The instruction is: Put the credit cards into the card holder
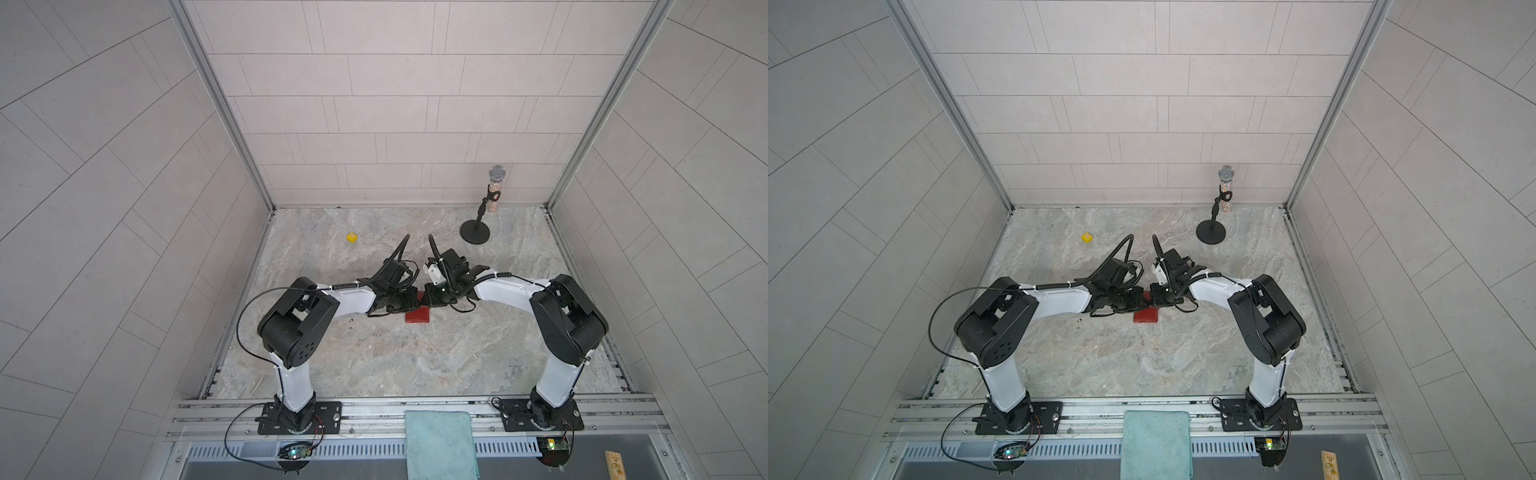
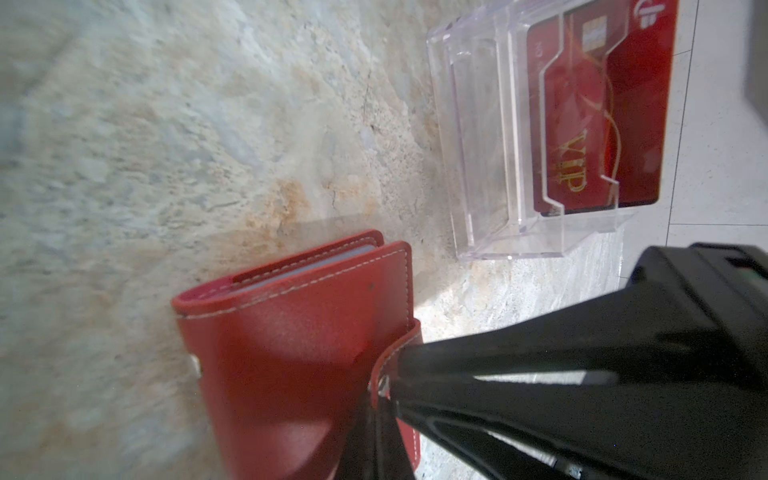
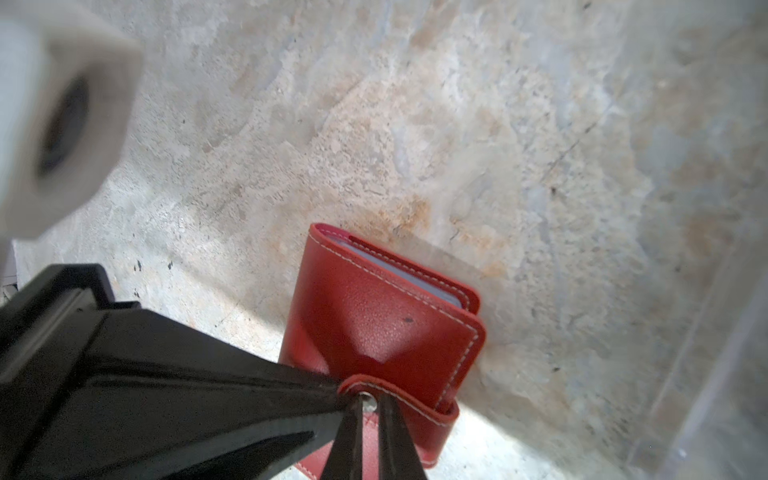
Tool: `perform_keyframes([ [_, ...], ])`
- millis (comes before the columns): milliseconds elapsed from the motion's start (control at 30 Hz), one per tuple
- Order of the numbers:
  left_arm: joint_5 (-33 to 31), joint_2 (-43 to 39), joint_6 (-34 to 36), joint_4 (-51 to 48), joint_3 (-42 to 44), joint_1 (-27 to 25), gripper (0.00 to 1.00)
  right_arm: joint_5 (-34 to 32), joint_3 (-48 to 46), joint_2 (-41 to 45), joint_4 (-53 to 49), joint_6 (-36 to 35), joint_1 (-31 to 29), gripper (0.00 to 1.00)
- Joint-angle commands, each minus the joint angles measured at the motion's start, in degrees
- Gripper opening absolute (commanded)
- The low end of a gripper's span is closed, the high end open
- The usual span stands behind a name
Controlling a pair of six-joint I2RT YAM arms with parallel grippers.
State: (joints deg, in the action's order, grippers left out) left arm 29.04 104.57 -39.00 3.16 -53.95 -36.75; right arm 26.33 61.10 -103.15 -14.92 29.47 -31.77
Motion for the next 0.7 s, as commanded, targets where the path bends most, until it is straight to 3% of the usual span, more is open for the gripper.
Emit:
perform_keyframes([
  [0,-0.23,0.67,0.33,-1.41,1.32,-0.07,0.00,-0.97,0.99,-1.91,-2.65,-1.55,-0.65,0.11],
  [533,-0.07,1.01,1.16,-1.90,2.05,-0.07,0.00,-6.42,1.01,-4.86,-5.64,-2.59,-0.93,0.10],
  [667,-1.85,-0.27,2.36,-3.91,0.79,0.01,0.16,-6.17,0.87,-4.87,-5.65,-2.67,-1.01,0.10],
])
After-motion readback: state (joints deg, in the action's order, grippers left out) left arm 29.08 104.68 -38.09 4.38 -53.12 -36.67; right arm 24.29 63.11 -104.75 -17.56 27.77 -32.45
